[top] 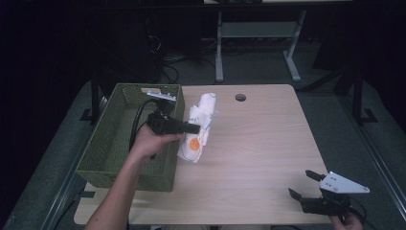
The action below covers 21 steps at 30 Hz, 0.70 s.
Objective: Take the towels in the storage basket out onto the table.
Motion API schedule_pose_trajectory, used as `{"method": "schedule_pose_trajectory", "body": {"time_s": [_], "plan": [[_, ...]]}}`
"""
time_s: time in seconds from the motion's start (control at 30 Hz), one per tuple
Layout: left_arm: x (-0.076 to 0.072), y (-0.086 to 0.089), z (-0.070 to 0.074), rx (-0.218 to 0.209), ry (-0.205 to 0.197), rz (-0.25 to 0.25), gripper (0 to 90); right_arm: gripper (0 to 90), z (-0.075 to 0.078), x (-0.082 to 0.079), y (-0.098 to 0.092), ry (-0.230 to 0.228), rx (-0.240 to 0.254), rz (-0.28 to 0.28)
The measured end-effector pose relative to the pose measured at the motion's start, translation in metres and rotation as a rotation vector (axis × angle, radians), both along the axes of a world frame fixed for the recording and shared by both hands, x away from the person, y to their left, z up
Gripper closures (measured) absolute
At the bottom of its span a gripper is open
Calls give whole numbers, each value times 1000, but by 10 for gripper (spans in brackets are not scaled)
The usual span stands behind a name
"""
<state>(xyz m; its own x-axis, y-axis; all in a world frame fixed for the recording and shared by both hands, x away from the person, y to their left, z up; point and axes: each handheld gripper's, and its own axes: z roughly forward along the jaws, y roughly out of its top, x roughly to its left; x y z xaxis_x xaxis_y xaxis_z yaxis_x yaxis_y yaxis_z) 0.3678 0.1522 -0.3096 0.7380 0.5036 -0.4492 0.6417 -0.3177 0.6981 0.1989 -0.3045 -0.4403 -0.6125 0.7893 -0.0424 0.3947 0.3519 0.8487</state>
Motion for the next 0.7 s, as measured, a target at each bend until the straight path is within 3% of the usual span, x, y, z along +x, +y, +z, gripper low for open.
{"method": "schedule_pose_trajectory", "body": {"time_s": [0.7], "plan": [[5,-57,-24,-10,11,-69,768,139,0,0,1,-7,-4,7]]}}
